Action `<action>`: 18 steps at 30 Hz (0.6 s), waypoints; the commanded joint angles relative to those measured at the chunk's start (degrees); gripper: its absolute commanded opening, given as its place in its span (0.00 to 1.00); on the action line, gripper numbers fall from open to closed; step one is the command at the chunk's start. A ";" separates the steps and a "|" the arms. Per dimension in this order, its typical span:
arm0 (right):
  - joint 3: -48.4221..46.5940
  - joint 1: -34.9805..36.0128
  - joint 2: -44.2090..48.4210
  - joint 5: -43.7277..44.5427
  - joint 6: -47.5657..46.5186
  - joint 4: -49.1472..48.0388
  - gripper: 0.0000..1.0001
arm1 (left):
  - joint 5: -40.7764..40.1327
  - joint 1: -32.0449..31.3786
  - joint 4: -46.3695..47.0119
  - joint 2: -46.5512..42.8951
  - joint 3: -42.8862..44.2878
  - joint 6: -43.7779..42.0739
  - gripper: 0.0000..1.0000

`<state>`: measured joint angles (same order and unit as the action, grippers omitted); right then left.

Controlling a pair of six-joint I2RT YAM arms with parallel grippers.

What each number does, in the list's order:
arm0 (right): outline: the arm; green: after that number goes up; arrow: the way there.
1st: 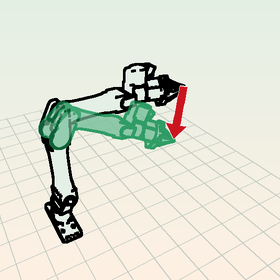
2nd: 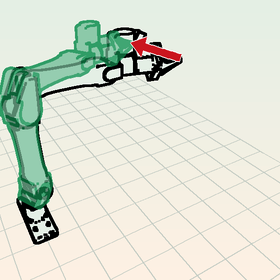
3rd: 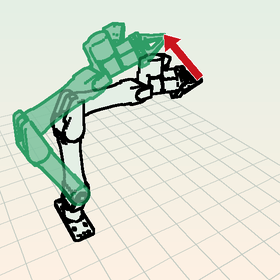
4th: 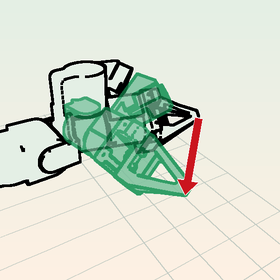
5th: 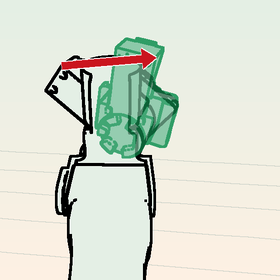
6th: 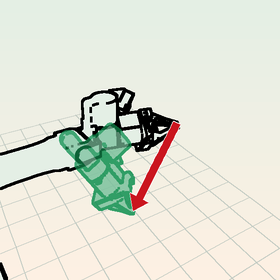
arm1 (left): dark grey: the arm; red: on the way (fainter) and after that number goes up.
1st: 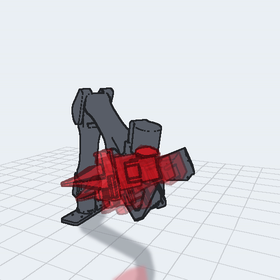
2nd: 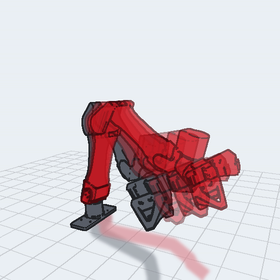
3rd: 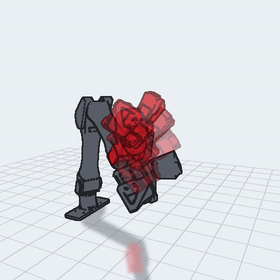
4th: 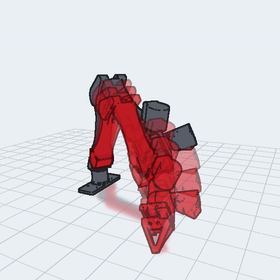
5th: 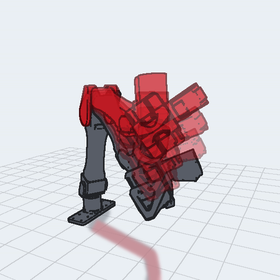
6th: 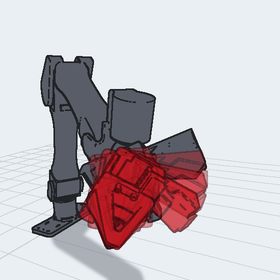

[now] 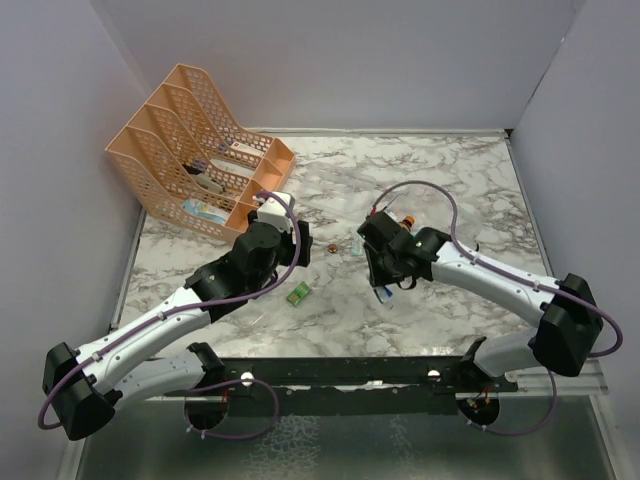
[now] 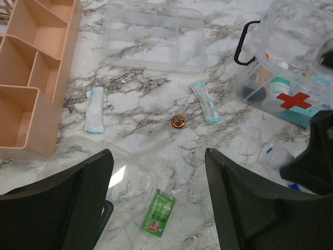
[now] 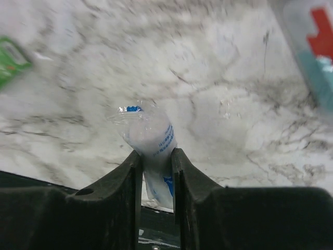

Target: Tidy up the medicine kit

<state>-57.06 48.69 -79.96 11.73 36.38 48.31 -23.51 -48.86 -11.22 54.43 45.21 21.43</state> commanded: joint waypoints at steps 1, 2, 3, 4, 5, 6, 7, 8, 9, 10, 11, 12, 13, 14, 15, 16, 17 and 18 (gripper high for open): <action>-12.63 -0.30 0.90 2.12 -9.83 -3.60 0.24 | -1.34 0.17 -1.64 -0.24 2.74 -0.65 0.75; -15.22 -1.02 0.21 2.85 -11.72 -3.50 0.24 | -1.40 0.17 -2.00 -0.28 2.84 -0.62 0.75; -17.58 -2.02 -0.64 3.88 -13.41 -3.34 0.24 | -1.63 0.15 -2.18 -0.56 2.89 -0.54 0.75; -20.04 -3.43 -1.79 4.85 -15.04 -2.88 0.24 | -1.73 0.11 -2.26 -1.00 2.73 -0.44 0.75; -22.50 -5.05 -2.49 5.06 -16.78 -2.15 0.25 | -1.74 0.16 -2.18 -1.26 2.63 -0.36 0.75; -24.59 -6.87 -2.89 4.94 -18.37 -1.69 0.24 | -1.68 0.17 -2.10 -1.46 2.60 -0.34 0.75; -26.30 -8.43 -2.99 4.42 -20.10 -1.92 0.24 | -1.64 0.17 -2.05 -1.58 2.60 -0.39 0.75; -27.66 -10.25 -2.97 3.53 -21.78 -2.21 0.24 | -1.48 0.15 -2.04 -1.65 2.65 -0.46 0.75; -29.25 -12.06 -2.96 2.50 -22.99 -2.22 0.24 | -1.25 0.12 -2.06 -1.66 2.63 -0.40 0.75; -30.70 -13.60 -2.94 1.77 -24.13 -2.17 0.24 | -0.93 0.10 -2.07 -1.55 2.60 -0.31 0.75; -31.90 -14.86 -2.95 1.65 -25.21 -2.16 0.24 | -0.71 0.16 -2.00 -1.47 2.60 -0.32 0.75; -32.78 -15.86 -3.01 1.90 -26.38 -1.96 0.24 | -0.48 0.16 -1.93 -1.45 2.62 -0.27 0.75; -33.45 -16.99 -3.10 2.01 -27.24 -1.31 0.24 | -0.37 0.17 -1.88 -1.48 2.60 -0.29 0.75; -33.99 -17.83 -3.16 1.97 -28.22 -0.70 0.24 | -0.20 0.13 -1.89 -1.51 2.60 -0.21 0.75; -34.17 -18.67 -3.21 2.49 -29.13 -0.20 0.24 | -0.13 0.14 -1.83 -1.62 2.60 -0.20 0.75; -33.98 -19.72 -3.16 3.51 -29.84 0.23 0.24 | -0.03 0.10 -1.72 -1.79 2.48 -0.10 0.74; -33.69 -20.83 -3.11 3.84 -30.59 0.63 0.24 | 0.16 0.12 -1.64 -1.95 2.31 -0.03 0.75; -33.14 -22.22 -3.17 4.31 -31.15 1.00 0.24 | 0.32 0.15 -1.46 -2.18 2.19 0.05 0.75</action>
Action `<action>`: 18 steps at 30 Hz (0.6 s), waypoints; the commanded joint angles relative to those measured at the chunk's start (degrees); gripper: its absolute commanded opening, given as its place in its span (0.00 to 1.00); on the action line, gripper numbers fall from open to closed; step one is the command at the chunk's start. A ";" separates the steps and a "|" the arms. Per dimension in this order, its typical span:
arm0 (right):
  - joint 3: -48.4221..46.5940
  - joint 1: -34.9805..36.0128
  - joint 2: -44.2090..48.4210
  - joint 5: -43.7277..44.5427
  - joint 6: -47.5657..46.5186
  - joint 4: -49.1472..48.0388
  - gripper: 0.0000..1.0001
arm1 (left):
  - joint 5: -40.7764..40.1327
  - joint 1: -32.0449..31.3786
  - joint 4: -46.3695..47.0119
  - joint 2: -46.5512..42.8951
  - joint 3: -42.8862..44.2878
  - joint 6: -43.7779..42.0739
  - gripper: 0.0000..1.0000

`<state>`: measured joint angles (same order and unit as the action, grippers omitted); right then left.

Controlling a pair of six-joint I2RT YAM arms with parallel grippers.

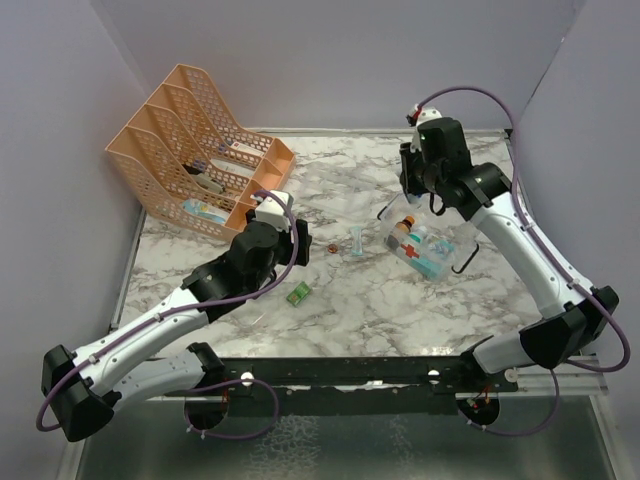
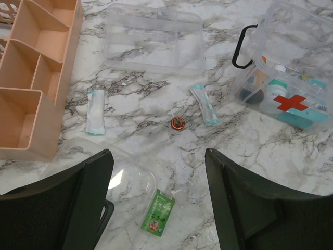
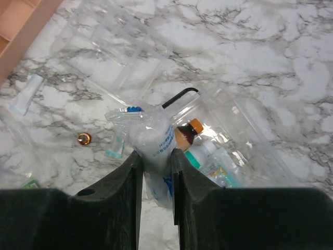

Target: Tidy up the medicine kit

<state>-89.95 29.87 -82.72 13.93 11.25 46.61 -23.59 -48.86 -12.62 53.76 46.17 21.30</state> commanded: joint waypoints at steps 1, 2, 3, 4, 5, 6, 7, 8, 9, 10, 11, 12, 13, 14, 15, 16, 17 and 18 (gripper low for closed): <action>0.41 -4.75 -0.29 2.62 -6.80 2.82 0.23 | 0.70 0.16 0.12 -1.67 1.15 0.23 0.75; 1.26 -6.01 -0.31 3.14 -7.79 2.51 0.23 | 0.96 0.17 0.26 -1.70 1.09 0.23 0.75; 2.20 -7.30 -0.37 3.52 -8.79 1.95 0.23 | 1.11 0.17 0.27 -1.72 1.11 0.23 0.75; 2.95 -8.31 -0.73 4.31 -9.93 1.72 0.23 | 1.31 0.10 0.27 -1.77 1.11 0.23 0.75; 2.99 -8.85 -1.41 5.96 -10.86 2.36 0.23 | 1.52 0.14 0.31 -1.87 1.13 0.28 0.75; 2.80 -8.96 -2.30 7.69 -11.48 3.14 0.23 | 1.61 0.17 0.24 -1.98 1.12 0.24 0.75; 2.96 -9.24 -2.98 8.48 -12.46 3.24 0.23 | 1.70 0.15 0.19 -2.21 1.07 0.32 0.75; 3.27 -9.75 -3.58 7.21 -13.64 2.62 0.23 | 1.77 0.17 0.35 -2.51 0.98 0.41 0.75; 3.76 -10.60 -3.88 4.74 -14.91 1.67 0.23 | 1.74 0.17 0.47 -2.77 0.84 0.45 0.75; 4.22 -11.67 -4.10 2.16 -15.81 0.60 0.23 | 1.66 0.15 0.61 -2.93 0.71 0.41 0.75; 4.59 -12.43 -4.31 0.16 -16.50 -0.06 0.22 | 1.63 0.16 0.86 -3.07 0.61 0.41 0.75; 5.09 -13.14 -4.58 -1.87 -17.59 -0.68 0.22 | 1.62 0.09 0.85 -3.16 0.59 0.42 0.75; 5.96 -13.53 -4.67 -3.85 -18.93 -1.83 0.22 | 1.67 0.16 0.88 -3.12 0.70 0.43 0.74; 7.07 -13.67 -4.53 -6.23 -21.27 -2.96 0.21 | 1.58 0.16 0.78 -3.13 0.68 0.47 0.75; 8.29 -13.65 -4.20 -8.54 -23.86 -3.80 0.21 | 1.62 0.14 0.76 -3.12 0.67 0.43 0.75; 10.06 -13.69 -3.45 -9.94 -25.64 -5.84 0.21 | 1.56 0.09 0.65 -3.10 0.67 0.41 0.74; 11.76 -13.69 -2.46 -9.92 -27.46 -8.14 0.21 | 1.54 0.16 0.58 -3.08 0.78 0.34 0.75; 12.54 -13.76 -2.24 -9.95 -28.64 -9.39 0.21 | 1.49 0.12 0.58 -3.13 0.85 0.28 0.74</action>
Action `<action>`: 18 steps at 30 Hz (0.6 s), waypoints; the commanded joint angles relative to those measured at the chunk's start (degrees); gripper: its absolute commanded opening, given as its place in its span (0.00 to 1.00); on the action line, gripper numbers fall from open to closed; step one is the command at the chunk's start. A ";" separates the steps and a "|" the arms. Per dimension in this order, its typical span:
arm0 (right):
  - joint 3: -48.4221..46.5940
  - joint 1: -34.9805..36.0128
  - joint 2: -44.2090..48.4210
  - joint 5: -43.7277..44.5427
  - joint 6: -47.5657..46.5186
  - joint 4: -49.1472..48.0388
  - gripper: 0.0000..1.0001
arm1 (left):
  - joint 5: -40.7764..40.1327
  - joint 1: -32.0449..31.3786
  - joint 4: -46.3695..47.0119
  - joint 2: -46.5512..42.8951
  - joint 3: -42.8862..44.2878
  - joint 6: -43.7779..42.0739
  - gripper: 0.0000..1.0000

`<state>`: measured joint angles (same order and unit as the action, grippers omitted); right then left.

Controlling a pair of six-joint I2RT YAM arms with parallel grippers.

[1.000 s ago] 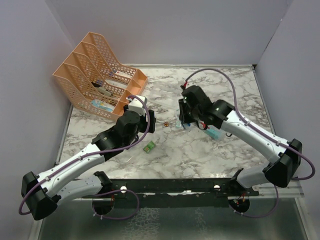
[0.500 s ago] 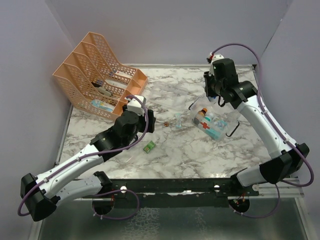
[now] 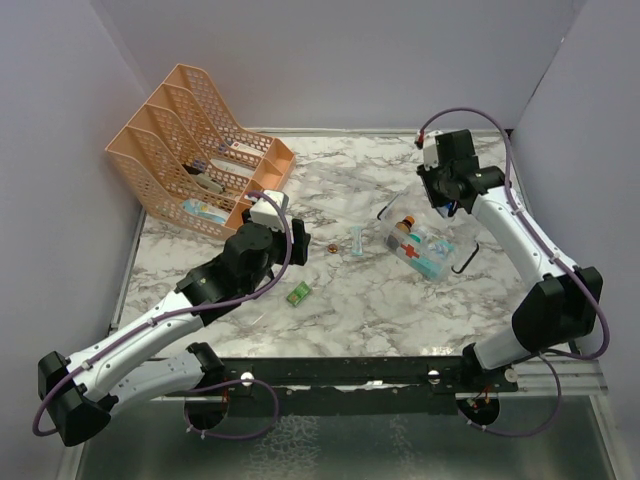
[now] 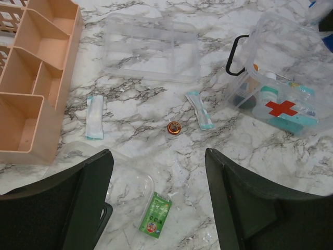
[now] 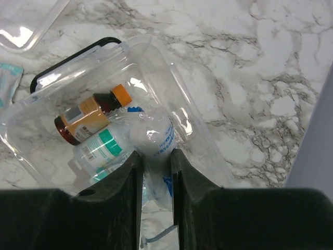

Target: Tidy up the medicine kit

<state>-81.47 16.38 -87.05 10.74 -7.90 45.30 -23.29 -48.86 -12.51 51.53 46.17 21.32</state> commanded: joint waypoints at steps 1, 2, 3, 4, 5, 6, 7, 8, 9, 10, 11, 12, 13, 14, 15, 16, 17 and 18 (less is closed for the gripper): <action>4.26 -0.48 1.97 -7.22 -10.37 -8.46 0.21 | 1.02 0.12 0.35 -0.97 0.88 0.23 0.75; 4.25 -0.63 1.67 -7.69 -11.24 -8.55 0.21 | 0.90 0.12 0.26 -1.02 0.85 0.26 0.75; 4.17 -0.65 1.23 -8.16 -11.86 -8.37 0.20 | 0.74 0.14 0.26 -1.05 0.90 0.25 0.75; 4.24 -0.65 0.63 -8.75 -12.48 -7.94 0.20 | 0.75 0.14 0.41 -1.14 0.79 0.22 0.75; 4.67 -0.65 0.06 -8.64 -12.94 -8.36 0.20 | 0.73 0.17 0.51 -1.11 0.76 0.26 0.75; 5.42 -0.65 -0.53 -7.96 -13.31 -9.32 0.20 | 0.72 0.09 0.53 -1.12 0.73 0.24 0.75; 5.76 -0.65 -1.23 -7.42 -13.74 -10.03 0.20 | 0.78 0.12 0.48 -1.14 0.76 0.23 0.75; 6.16 -0.65 -1.95 -6.79 -14.07 -10.74 0.20 | 0.83 0.14 0.49 -1.11 0.72 0.22 0.75; 6.61 -0.65 -2.57 -6.10 -14.45 -11.45 0.19 | 0.82 0.10 0.51 -1.16 0.69 0.21 0.75; 6.78 -0.65 -3.28 -5.56 -14.70 -11.99 0.19 | 0.79 0.16 0.48 -1.15 0.67 0.21 0.75; 7.01 -0.65 -3.95 -5.06 -15.15 -12.86 0.19 | 0.72 0.14 0.47 -1.10 0.67 0.26 0.75; 7.43 -0.65 -4.46 -4.43 -15.63 -14.23 0.19 | 0.58 0.15 0.49 -1.14 0.64 0.23 0.75; 8.03 -0.65 -4.88 -4.12 -16.22 -15.42 0.19 | 0.47 0.17 0.51 -1.11 0.59 0.22 0.75; 8.22 -0.65 -5.35 -3.81 -16.74 -16.16 0.19 | 0.42 0.17 0.43 -1.02 0.67 0.14 0.75; 8.37 -0.63 -5.96 -3.27 -17.02 -16.87 0.19 | 0.31 0.10 0.39 -1.04 0.67 0.13 0.75; 8.43 -0.65 -6.40 -3.05 -17.13 -17.55 0.19 | 0.30 0.08 0.36 -1.05 0.62 0.12 0.75; 8.73 -0.63 -6.87 -3.06 -17.28 -18.52 0.19 | 0.18 0.16 0.41 -1.00 0.55 0.17 0.75; 9.23 -0.65 -7.15 -2.95 -17.28 -19.79 0.19 | 0.01 0.09 0.46 -0.95 0.50 0.13 0.75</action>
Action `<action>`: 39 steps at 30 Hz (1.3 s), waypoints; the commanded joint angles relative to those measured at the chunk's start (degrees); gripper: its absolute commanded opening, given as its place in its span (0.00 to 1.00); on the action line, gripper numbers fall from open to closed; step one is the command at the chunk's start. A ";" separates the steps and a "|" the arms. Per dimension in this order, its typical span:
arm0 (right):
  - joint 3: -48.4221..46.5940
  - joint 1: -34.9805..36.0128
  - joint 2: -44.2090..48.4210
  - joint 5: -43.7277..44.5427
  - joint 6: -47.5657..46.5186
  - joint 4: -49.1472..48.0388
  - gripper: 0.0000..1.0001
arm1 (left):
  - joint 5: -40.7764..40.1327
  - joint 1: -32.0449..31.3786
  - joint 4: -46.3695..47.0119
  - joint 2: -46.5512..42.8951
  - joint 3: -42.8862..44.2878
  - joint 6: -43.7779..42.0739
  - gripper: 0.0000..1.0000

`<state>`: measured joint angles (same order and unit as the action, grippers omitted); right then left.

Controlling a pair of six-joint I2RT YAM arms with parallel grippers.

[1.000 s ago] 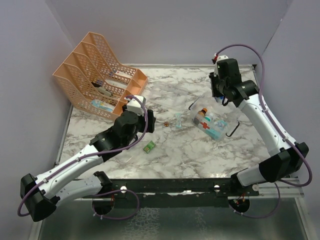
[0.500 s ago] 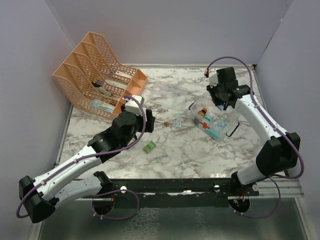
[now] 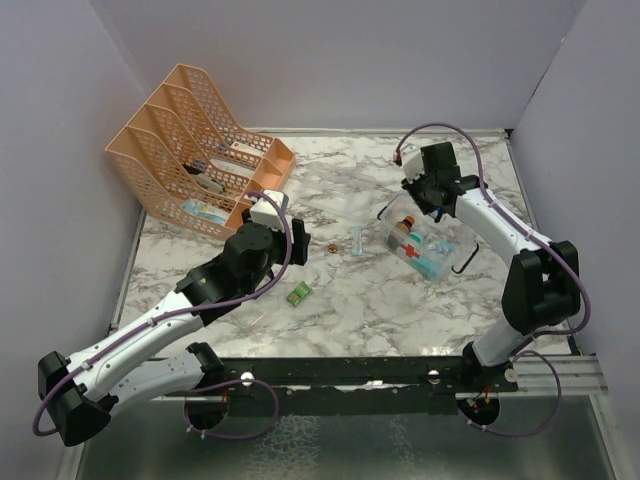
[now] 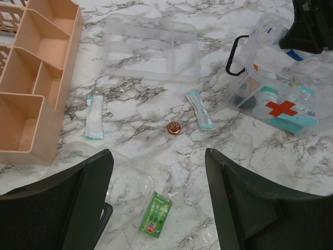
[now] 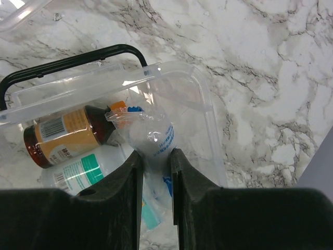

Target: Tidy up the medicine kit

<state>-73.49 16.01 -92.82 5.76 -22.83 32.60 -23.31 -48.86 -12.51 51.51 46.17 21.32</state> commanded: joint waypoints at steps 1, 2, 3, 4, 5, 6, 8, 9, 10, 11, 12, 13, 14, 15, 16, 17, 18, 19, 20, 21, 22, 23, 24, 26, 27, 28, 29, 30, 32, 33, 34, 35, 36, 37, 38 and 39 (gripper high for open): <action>1.78 -0.28 -1.56 2.18 -2.27 -8.24 0.20 | -0.06 0.16 0.41 -0.82 0.50 0.12 0.75; 2.24 -0.28 -1.88 2.42 -2.07 -9.32 0.20 | -0.13 0.07 0.40 -0.65 0.52 0.08 0.75; 2.42 -0.28 -2.22 3.01 -1.70 -9.84 0.20 | -0.23 0.15 0.46 -0.47 0.51 0.02 0.75; 2.69 -0.28 -2.63 3.28 -1.58 -10.35 0.20 | -0.41 0.14 0.47 -0.37 0.52 0.01 0.75; 3.13 -0.28 -3.07 4.02 -1.48 -11.36 0.21 | -0.43 0.13 0.43 -0.29 0.56 -0.03 0.75; 3.65 -0.32 -3.39 4.60 -1.50 -11.94 0.21 | -0.56 0.17 0.42 -0.14 0.58 -0.05 0.75; 4.79 -0.28 -3.97 5.45 -1.76 -13.27 0.22 | -0.79 0.10 0.42 -0.02 0.51 -0.19 0.75; 5.26 -0.28 -4.24 5.55 -1.67 -13.68 0.23 | -0.89 0.09 0.44 0.07 0.51 -0.15 0.75; 5.67 -0.28 -4.53 5.60 -1.58 -14.02 0.24 | -1.14 0.16 0.47 0.23 0.50 -0.24 0.75; 6.00 -0.28 -4.74 5.88 -1.18 -14.42 0.27 | -1.30 0.09 0.43 0.30 0.51 -0.27 0.75; 6.28 -0.28 -4.83 6.22 -0.53 -14.98 0.30 | -1.33 0.14 0.48 0.51 0.56 -0.30 0.75; 6.25 -0.28 -5.06 6.24 0.18 -15.01 0.34 | -1.30 0.15 0.54 0.66 0.65 -0.31 0.75; 5.93 -0.28 -5.29 6.20 1.10 -14.76 0.39 | -1.11 0.17 0.49 0.75 0.75 -0.33 0.75; 5.60 -0.33 -5.28 6.10 1.80 -14.43 0.40 | -1.01 0.15 0.54 0.92 0.80 -0.46 0.75; 5.36 -0.33 -5.14 5.65 2.57 -14.19 0.41 | -0.96 0.16 0.44 1.02 0.85 -0.54 0.75; 5.41 -0.33 -4.59 5.08 3.30 -14.23 0.42 | -0.89 0.14 0.41 1.05 0.85 -0.52 0.75; 5.50 -0.28 -3.89 4.55 3.85 -14.42 0.43 | -0.93 0.10 0.44 1.12 0.85 -0.45 0.75; 5.67 -0.28 -3.19 4.15 4.42 -14.63 0.43 | -0.93 0.14 0.47 1.07 0.89 -0.49 0.75; 5.84 -0.28 -2.42 3.75 4.91 -14.74 0.44 | -0.95 0.15 0.42 1.06 0.87 -0.48 0.75; 6.01 -0.28 -1.73 3.64 5.29 -14.76 0.44 | -0.90 0.12 0.41 0.97 0.85 -0.46 0.75; 6.03 -0.30 -1.21 3.59 5.77 -14.79 0.45 | -0.90 0.15 0.46 0.95 0.90 -0.45 0.75; 6.16 -0.28 -0.61 3.33 6.20 -14.70 0.45 | -0.86 0.15 0.47 0.89 0.90 -0.44 0.75; 6.36 -0.28 -0.16 3.03 6.59 -14.75 0.45 | -0.80 0.17 0.41 0.85 0.88 -0.41 0.75; 6.65 -0.28 0.17 2.45 7.74 -14.49 0.43 | -0.80 0.15 0.47 0.80 0.85 -0.40 0.75; 6.74 -0.28 0.27 2.01 8.68 -14.20 0.41 | -0.69 0.13 0.46 0.79 0.78 -0.32 0.75; 7.09 -0.29 0.55 1.79 9.84 -14.42 0.40 | -0.65 0.15 0.54 0.79 0.76 -0.29 0.75; 7.46 -0.28 0.87 1.10 11.16 -14.60 0.39 | -0.54 0.16 0.56 0.79 0.76 -0.27 0.75; 7.70 -0.29 1.38 0.29 12.27 -14.51 0.38 | -0.49 0.12 0.53 0.81 0.76 -0.21 0.75; 7.64 -0.13 2.84 -0.18 16.57 -13.92 0.37 | -0.28 0.15 0.54 0.88 0.80 -0.20 0.75; 7.56 -0.04 3.95 0.09 19.07 -13.32 0.37 | -0.18 0.12 0.55 1.03 0.77 -0.17 0.75; 7.24 -0.02 5.20 0.87 21.99 -12.52 0.37 | -0.12 0.16 0.51 1.05 0.78 -0.18 0.75; 6.95 -0.01 6.66 1.25 24.26 -11.35 0.37 | 0.04 0.13 0.54 1.10 0.77 -0.12 0.75; 6.61 -0.01 8.27 1.47 26.73 -10.22 0.38 | 0.18 0.16 0.61 1.11 0.76 -0.10 0.75; 6.41 -0.01 9.81 1.38 29.24 -9.38 0.39 | 0.41 0.13 0.61 1.19 0.73 -0.10 0.75; 6.29 -0.01 11.39 0.33 31.44 -8.43 0.40 | 0.64 0.15 0.64 1.21 0.77 -0.09 0.75; 6.20 -0.01 12.78 -1.94 33.24 -7.43 0.41 | 0.94 0.16 0.68 1.42 0.74 -0.06 0.75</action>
<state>-66.22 16.01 -87.53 7.60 -1.74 21.85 -23.40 -48.86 -12.51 52.62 46.17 21.28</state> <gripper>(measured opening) 0.387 0.750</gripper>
